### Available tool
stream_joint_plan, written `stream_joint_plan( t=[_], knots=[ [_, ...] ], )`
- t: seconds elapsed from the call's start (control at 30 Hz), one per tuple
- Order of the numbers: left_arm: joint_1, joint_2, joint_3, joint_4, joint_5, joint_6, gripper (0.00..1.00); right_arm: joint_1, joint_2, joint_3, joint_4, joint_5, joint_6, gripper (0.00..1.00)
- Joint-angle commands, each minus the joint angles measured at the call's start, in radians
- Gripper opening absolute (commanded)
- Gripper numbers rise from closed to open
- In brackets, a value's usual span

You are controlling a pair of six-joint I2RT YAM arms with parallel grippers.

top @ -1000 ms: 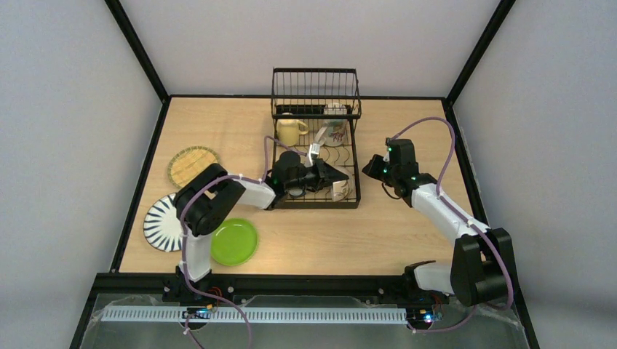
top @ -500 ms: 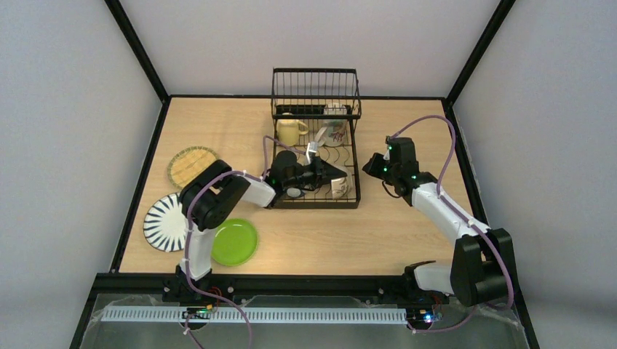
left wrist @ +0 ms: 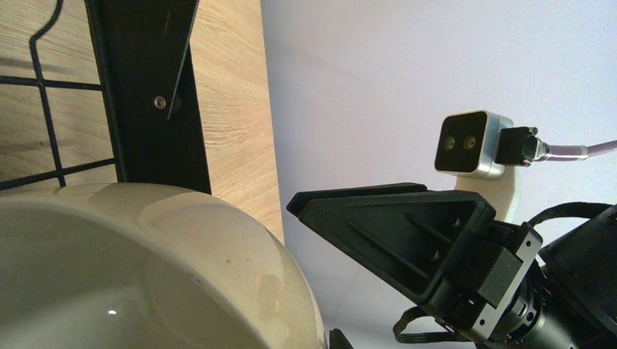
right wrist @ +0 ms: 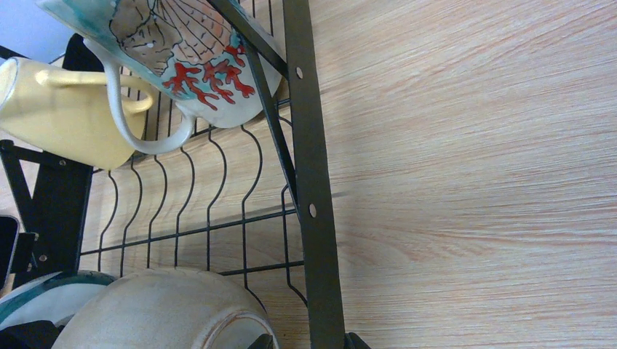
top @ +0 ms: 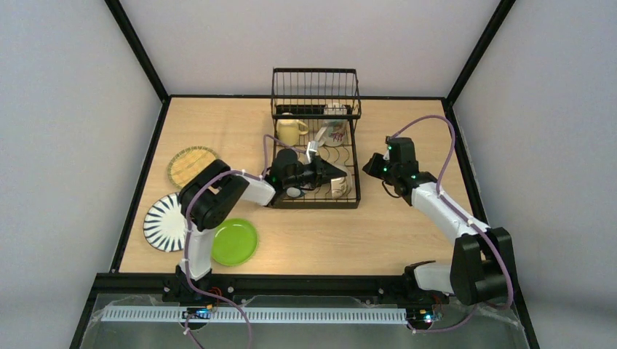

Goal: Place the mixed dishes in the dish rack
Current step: Insert the bowl into the dish rack.

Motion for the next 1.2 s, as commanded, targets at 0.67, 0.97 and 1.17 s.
stream_joint_plan(
  t=[0.67,0.97,1.17],
  knots=[
    [0.007,-0.019,0.019,-0.366,-0.022,0.113,0.49,0.017,0.047,0.052,0.009,-0.031,-0.031,0.54],
    [0.007,-0.052,0.072,-0.494,-0.049,0.176,0.54,0.017,0.043,0.071,0.003,-0.027,-0.033,0.54],
    [0.008,-0.073,0.068,-0.555,-0.066,0.201,0.56,0.016,0.043,0.073,0.007,-0.032,-0.029,0.54]
  ],
)
